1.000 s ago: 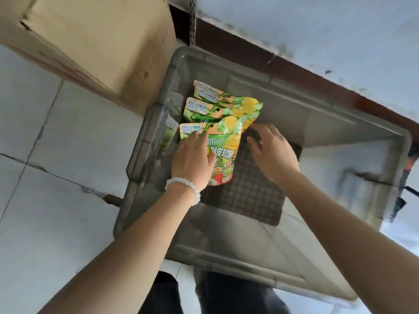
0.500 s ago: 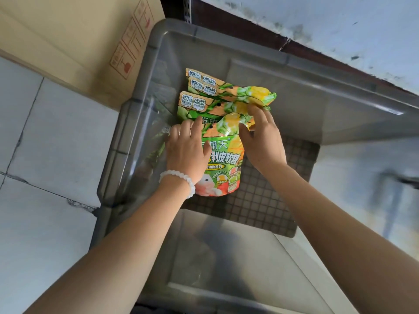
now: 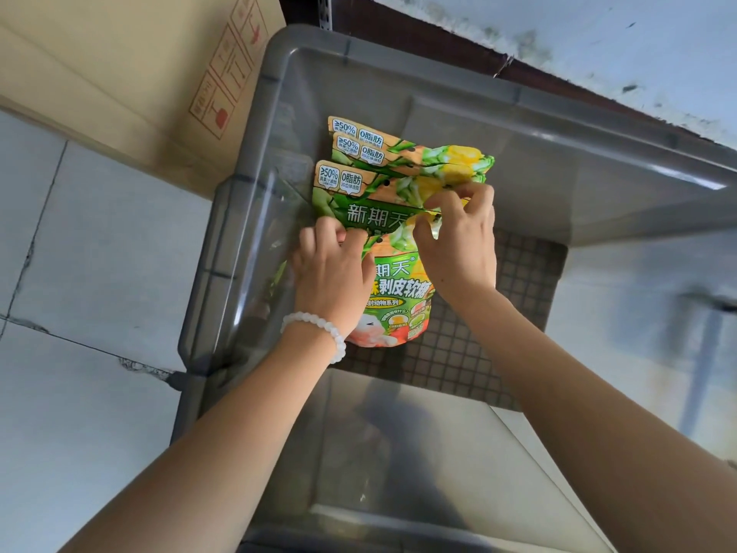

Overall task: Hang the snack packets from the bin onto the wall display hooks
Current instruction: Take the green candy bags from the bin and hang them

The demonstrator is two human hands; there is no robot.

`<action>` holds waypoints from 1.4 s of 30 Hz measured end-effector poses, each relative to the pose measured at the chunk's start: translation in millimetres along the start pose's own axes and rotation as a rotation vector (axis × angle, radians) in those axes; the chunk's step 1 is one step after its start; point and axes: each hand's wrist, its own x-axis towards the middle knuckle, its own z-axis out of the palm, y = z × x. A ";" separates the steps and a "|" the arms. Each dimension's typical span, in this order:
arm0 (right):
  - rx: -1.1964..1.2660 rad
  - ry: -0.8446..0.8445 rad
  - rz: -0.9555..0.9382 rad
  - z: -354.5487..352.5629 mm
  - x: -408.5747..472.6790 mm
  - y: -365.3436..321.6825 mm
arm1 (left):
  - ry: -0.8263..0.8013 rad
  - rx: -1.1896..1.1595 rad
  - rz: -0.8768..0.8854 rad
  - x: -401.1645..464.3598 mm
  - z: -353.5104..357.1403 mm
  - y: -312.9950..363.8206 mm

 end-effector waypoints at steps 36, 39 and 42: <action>-0.236 -0.079 -0.300 1.9 7.7 5.4 | 0.084 -0.023 0.081 -10.6 4.4 -15.6; -0.200 -0.047 -0.219 0.9 9.8 10.1 | 0.085 -0.009 0.090 -11.1 5.7 -15.4; -0.150 -0.039 -0.141 -0.8 9.8 16.0 | 0.087 -0.008 0.096 -10.8 5.9 -14.7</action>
